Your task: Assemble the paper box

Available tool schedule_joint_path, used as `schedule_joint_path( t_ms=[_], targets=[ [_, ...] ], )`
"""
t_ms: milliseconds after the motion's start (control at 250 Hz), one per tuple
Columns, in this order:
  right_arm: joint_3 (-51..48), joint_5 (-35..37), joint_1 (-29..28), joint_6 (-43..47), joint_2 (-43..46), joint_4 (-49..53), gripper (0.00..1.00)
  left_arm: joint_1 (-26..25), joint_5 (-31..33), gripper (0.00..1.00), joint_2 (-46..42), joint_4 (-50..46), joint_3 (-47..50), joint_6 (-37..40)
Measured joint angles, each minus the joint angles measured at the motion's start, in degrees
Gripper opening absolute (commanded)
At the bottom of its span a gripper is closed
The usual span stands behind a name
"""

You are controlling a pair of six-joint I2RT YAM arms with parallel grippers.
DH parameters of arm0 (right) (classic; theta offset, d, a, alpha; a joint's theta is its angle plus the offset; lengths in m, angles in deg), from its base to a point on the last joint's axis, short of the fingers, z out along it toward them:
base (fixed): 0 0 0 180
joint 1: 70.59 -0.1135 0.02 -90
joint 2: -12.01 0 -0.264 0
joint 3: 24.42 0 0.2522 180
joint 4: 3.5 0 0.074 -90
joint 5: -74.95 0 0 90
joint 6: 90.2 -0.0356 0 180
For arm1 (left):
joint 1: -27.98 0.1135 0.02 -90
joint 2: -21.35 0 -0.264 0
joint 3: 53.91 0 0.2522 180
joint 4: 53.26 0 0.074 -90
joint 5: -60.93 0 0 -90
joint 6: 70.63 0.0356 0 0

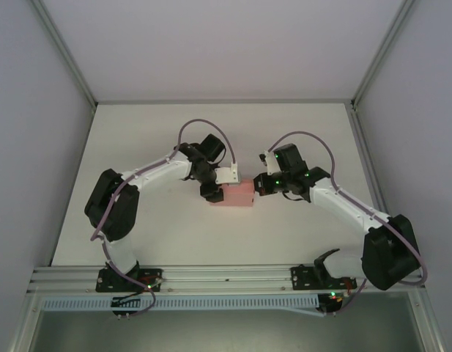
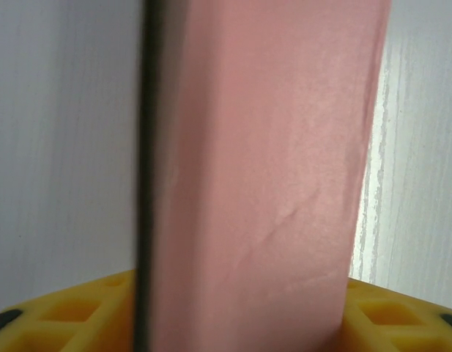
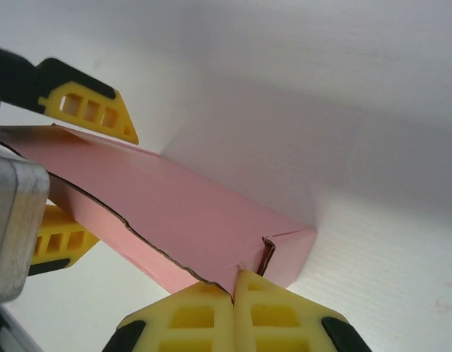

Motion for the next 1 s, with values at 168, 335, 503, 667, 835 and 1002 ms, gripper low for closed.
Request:
schedule_joint_path(
  t_ms=[168, 335, 503, 667, 835, 1002],
  targets=[
    [-1.7, 3.4, -1.2, 0.0, 1.6, -1.8, 0.00, 0.0, 0.1, 0.93, -0.4, 1.3, 0.0, -1.9],
    [-1.5, 8.7, -4.2, -1.4, 1.7, -1.9, 0.00, 0.0, 0.4, 1.00, -4.6, 4.2, 1.7, -6.2],
    [-1.0, 14.1, -7.0, -3.6, 1.8, -1.1, 0.00, 0.0, 5.2, 1.00, -13.7, 9.6, 7.0, -16.9],
    [-0.2, 17.1, -7.9, -5.2, 1.7, 0.2, 0.00, 0.0, 12.0, 0.90, -22.3, 12.5, 12.4, -33.0],
    [0.6, 18.5, -8.6, -6.6, 1.1, 1.1, 0.01, 0.1, 13.5, 0.73, -28.2, 13.0, 18.0, -45.3],
    [1.0, 18.6, -9.0, -7.1, 0.5, 1.3, 0.01, 0.1, 12.1, 0.57, -28.2, 13.6, 19.5, -49.2]
  ],
)
